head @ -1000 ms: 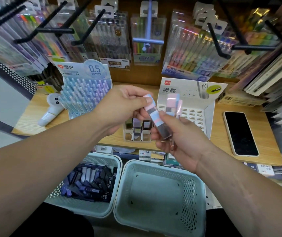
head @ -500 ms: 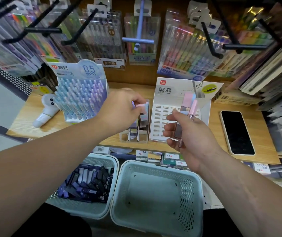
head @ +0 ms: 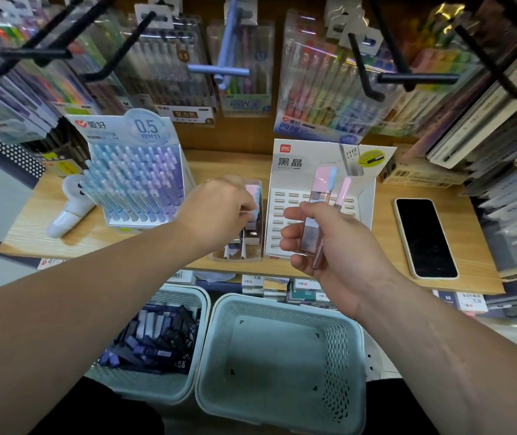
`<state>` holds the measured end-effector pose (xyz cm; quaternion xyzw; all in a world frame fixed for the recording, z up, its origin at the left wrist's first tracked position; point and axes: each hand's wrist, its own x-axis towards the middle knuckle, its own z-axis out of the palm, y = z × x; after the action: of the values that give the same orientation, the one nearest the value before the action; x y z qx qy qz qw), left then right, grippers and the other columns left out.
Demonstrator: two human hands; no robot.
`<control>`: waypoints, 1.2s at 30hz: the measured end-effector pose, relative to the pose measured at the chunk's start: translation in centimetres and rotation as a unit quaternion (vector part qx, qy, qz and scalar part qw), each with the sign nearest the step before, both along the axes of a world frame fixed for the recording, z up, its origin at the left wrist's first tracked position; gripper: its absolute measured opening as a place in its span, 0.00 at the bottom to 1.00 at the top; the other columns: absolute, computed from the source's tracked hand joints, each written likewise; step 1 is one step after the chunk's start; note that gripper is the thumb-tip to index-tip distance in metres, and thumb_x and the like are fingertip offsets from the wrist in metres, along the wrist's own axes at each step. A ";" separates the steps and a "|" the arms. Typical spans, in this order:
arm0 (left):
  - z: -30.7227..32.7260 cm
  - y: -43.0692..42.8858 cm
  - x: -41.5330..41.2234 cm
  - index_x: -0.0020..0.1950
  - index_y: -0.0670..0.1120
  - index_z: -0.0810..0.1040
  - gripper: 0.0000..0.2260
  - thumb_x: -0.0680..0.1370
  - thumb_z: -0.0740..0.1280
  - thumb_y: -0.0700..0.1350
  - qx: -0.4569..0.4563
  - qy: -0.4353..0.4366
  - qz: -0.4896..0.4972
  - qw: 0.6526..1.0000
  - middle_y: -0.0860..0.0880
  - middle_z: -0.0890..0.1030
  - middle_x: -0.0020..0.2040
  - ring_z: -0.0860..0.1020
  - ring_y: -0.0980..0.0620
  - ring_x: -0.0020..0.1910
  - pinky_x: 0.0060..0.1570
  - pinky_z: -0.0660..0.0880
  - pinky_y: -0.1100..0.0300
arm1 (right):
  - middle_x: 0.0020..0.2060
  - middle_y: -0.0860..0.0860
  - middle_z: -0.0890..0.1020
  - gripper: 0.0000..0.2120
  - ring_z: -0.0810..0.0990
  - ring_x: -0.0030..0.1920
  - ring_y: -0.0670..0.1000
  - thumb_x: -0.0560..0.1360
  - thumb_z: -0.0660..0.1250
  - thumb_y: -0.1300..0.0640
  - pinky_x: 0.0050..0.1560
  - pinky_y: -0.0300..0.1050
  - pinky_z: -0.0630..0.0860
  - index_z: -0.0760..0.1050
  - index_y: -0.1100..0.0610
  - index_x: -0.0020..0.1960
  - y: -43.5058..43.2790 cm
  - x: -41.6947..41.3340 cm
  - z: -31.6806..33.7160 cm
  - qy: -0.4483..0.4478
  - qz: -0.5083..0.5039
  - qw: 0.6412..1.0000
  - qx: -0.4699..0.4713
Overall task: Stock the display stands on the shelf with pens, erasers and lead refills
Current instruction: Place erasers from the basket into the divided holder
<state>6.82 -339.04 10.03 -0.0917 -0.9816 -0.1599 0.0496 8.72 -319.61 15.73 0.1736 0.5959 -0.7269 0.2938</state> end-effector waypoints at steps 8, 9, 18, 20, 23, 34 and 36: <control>0.3 0.0 -0.1 0.43 0.48 0.84 0.05 0.76 0.73 0.48 0.013 -0.012 0.056 0.998 0.50 0.80 0.44 0.78 0.49 0.41 0.41 0.76 0.53 | 0.38 0.56 0.87 0.05 0.85 0.36 0.53 0.84 0.59 0.59 0.31 0.42 0.78 0.74 0.55 0.57 -0.2 0.2 -0.1 -0.011 0.020 1.000 0.003; 0.3 0.0 0.0 0.43 0.48 0.85 0.06 0.76 0.73 0.49 0.012 -0.018 0.057 0.998 0.50 0.80 0.44 0.78 0.49 0.41 0.42 0.77 0.53 | 0.38 0.56 0.87 0.05 0.85 0.36 0.53 0.84 0.58 0.58 0.30 0.41 0.77 0.72 0.53 0.55 -0.2 0.2 -0.2 -0.008 0.023 1.000 0.014; 1.0 0.1 0.3 0.50 0.49 0.83 0.05 0.75 0.71 0.47 -0.010 -0.037 0.064 0.997 0.50 0.80 0.49 0.79 0.49 0.45 0.43 0.76 0.55 | 0.44 0.56 0.87 0.09 0.86 0.37 0.53 0.82 0.66 0.59 0.27 0.39 0.76 0.77 0.60 0.60 -0.6 0.0 -0.9 -0.022 0.074 0.996 0.051; 1.3 0.0 0.6 0.54 0.48 0.83 0.08 0.76 0.70 0.46 0.009 -0.026 0.067 0.997 0.49 0.81 0.48 0.79 0.48 0.44 0.45 0.77 0.53 | 0.41 0.54 0.84 0.10 0.86 0.35 0.52 0.80 0.68 0.60 0.25 0.38 0.75 0.78 0.62 0.60 -1.0 0.2 -0.9 -0.021 0.082 0.995 0.050; 2.8 0.7 0.8 0.59 0.49 0.80 0.09 0.81 0.64 0.46 0.167 -0.018 0.147 0.975 0.51 0.82 0.44 0.77 0.54 0.38 0.43 0.73 0.59 | 0.33 0.52 0.81 0.11 0.85 0.33 0.51 0.80 0.68 0.61 0.24 0.37 0.72 0.78 0.63 0.60 -1.5 0.3 -1.0 -0.019 0.107 0.993 0.055; 5.2 -0.3 1.1 0.50 0.39 0.82 0.05 0.76 0.71 0.32 0.489 -0.172 0.178 0.836 0.48 0.83 0.31 0.79 0.55 0.27 0.28 0.74 0.64 | 0.38 0.48 0.83 0.16 0.77 0.35 0.48 0.74 0.73 0.41 0.26 0.39 0.64 0.79 0.52 0.51 -1.8 0.4 -0.5 0.015 0.078 0.984 0.162; 5.2 -0.8 0.9 0.48 0.43 0.82 0.05 0.75 0.72 0.33 0.423 -0.157 0.170 0.876 0.48 0.84 0.33 0.81 0.55 0.30 0.31 0.76 0.62 | 0.43 0.49 0.82 0.21 0.74 0.38 0.49 0.73 0.70 0.35 0.29 0.42 0.63 0.79 0.51 0.54 -1.5 0.0 -0.4 0.002 0.040 0.980 0.193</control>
<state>7.72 -339.83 15.26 0.1329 -0.8155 -0.5615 -0.0442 8.74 -321.12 15.34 0.2019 0.7323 -0.5861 0.2819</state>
